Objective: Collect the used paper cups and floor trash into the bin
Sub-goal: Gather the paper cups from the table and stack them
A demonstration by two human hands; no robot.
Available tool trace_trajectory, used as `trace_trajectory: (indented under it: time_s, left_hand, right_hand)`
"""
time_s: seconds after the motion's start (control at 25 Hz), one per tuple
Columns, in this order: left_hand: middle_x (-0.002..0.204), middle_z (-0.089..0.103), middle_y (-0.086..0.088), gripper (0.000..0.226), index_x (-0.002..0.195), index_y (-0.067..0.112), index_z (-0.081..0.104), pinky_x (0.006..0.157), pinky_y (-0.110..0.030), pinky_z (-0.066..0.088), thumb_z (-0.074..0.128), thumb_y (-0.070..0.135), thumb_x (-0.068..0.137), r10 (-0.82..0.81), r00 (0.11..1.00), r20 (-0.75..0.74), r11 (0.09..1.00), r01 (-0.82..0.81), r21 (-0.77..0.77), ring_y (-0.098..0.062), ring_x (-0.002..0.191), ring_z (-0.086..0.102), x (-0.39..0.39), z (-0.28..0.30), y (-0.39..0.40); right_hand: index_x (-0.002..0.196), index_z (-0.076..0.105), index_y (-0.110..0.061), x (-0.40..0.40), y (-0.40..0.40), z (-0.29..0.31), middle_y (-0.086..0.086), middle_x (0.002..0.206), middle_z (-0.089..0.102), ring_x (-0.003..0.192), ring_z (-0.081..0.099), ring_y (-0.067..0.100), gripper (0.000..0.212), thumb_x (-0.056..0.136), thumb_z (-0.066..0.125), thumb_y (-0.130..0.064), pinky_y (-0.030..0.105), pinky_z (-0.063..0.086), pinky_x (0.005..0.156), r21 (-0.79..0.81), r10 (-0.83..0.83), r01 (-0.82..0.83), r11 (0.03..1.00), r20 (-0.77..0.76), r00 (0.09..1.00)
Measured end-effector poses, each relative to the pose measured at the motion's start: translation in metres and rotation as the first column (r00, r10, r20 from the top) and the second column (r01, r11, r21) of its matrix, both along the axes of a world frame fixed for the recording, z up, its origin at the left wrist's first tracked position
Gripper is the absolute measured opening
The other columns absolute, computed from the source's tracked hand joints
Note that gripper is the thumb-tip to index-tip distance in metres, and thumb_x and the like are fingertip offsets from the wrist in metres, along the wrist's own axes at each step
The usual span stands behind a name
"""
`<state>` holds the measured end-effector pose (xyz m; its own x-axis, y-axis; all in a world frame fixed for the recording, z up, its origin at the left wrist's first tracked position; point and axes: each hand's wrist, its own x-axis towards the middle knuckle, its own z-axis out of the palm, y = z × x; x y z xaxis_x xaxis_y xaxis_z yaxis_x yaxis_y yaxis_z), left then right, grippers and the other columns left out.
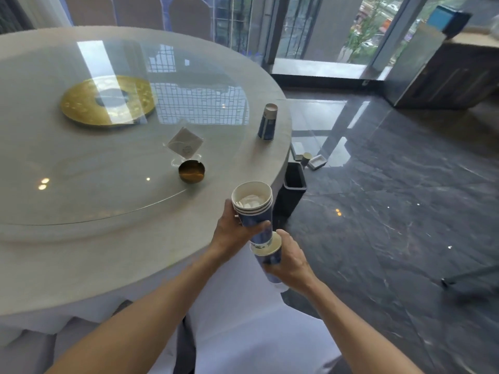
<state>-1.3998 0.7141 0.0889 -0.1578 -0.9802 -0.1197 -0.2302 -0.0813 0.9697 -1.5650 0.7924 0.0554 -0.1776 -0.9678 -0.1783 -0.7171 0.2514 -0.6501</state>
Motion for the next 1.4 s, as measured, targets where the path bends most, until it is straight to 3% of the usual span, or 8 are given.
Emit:
trace_trajectory:
  time_s: [0.24,0.44,0.6,0.8,0.92,1.12,1.28,1.4]
  left_hand:
    - [0.124,0.072,0.010,0.101,0.137,0.030,0.054,0.096,-0.041,0.061,0.099,0.047,0.048,-0.152,0.987,0.056,0.988,0.150,0.037,-0.013,0.114,0.070,-0.111,-0.009,0.060]
    - [0.120,0.075,0.004,0.084,0.136,0.022,0.056,0.092,-0.028,0.059,0.098,0.033,0.064,-0.208,0.976,0.059,0.977,0.203,0.071,-0.006,0.105,0.073,-0.199,-0.013,0.112]
    - [0.118,0.076,0.009,0.081,0.132,0.027,0.062,0.100,-0.033,0.058,0.098,0.038,0.060,-0.234,0.970,0.066,0.970,0.228,0.082,-0.008,0.110,0.073,-0.259,-0.014,0.139]
    - [0.115,0.075,0.010,0.083,0.128,0.027,0.063,0.099,-0.032,0.058,0.100,0.041,0.056,-0.241,0.968,0.071,0.968,0.235,0.084,-0.004,0.108,0.072,-0.299,-0.012,0.134]
    - [0.113,0.075,0.012,0.080,0.127,0.026,0.063,0.094,-0.025,0.059,0.101,0.036,0.058,-0.204,0.977,0.067,0.976,0.197,0.094,0.001,0.104,0.072,-0.313,-0.019,0.113]
    - [0.109,0.075,0.014,0.075,0.123,0.030,0.063,0.075,-0.006,0.052,0.102,0.031,0.059,-0.150,0.988,0.044,0.979,0.143,0.147,0.013,0.096,0.068,-0.331,-0.044,0.044]
    - [0.107,0.075,0.012,0.072,0.116,0.035,0.063,0.084,-0.018,0.053,0.102,0.033,0.055,-0.065,0.998,0.009,0.984,0.063,0.167,0.002,0.101,0.070,-0.329,-0.072,-0.046]
    - [0.109,0.076,0.013,0.084,0.119,0.035,0.063,0.090,-0.026,0.057,0.100,0.052,0.045,0.091,0.995,0.041,0.978,-0.097,0.184,-0.002,0.102,0.071,-0.311,-0.077,-0.094]
  right_hand:
    - [0.127,0.043,-0.034,-0.102,0.054,0.009,-0.006,0.115,0.066,0.105,0.068,0.016,0.077,0.061,0.083,-0.042,0.048,0.060,0.087,-0.066,-0.101,0.122,0.990,0.259,0.961]
    - [0.132,0.044,-0.034,-0.198,0.098,0.019,-0.007,0.122,0.066,0.112,0.066,0.011,0.085,0.061,0.089,-0.039,0.036,0.058,0.092,-0.102,-0.094,0.132,0.986,0.315,0.944]
    - [0.128,0.044,-0.042,-0.258,0.128,0.030,-0.015,0.118,0.067,0.107,0.065,-0.001,0.080,0.064,0.089,-0.026,0.020,0.053,0.085,-0.062,-0.091,0.121,0.991,0.360,0.928]
    - [0.130,0.050,-0.040,-0.301,0.124,0.037,-0.014,0.116,0.070,0.104,0.068,0.000,0.075,0.068,0.085,-0.016,0.022,0.054,0.087,-0.018,-0.074,0.088,0.996,0.397,0.915]
    - [0.130,0.058,-0.026,-0.316,0.102,0.032,-0.009,0.114,0.070,0.097,0.066,-0.011,0.069,0.072,0.083,0.002,0.013,0.052,0.083,-0.022,-0.085,0.102,0.995,0.405,0.910]
    - [0.130,0.058,-0.014,-0.335,0.022,0.019,-0.001,0.112,0.071,0.088,0.066,-0.014,0.067,0.072,0.086,0.006,0.010,0.050,0.077,0.032,-0.043,0.034,0.999,0.349,0.936]
    - [0.122,0.058,-0.029,-0.344,-0.089,0.003,0.000,0.114,0.073,0.102,0.070,0.007,0.059,0.076,0.083,-0.002,0.015,0.054,0.083,0.091,0.075,-0.107,0.990,0.294,0.953]
    - [0.124,0.057,-0.035,-0.332,-0.168,-0.001,-0.004,0.114,0.073,0.104,0.071,0.011,0.057,0.079,0.080,-0.008,0.024,0.057,0.087,0.179,0.188,-0.238,0.955,0.257,0.948]
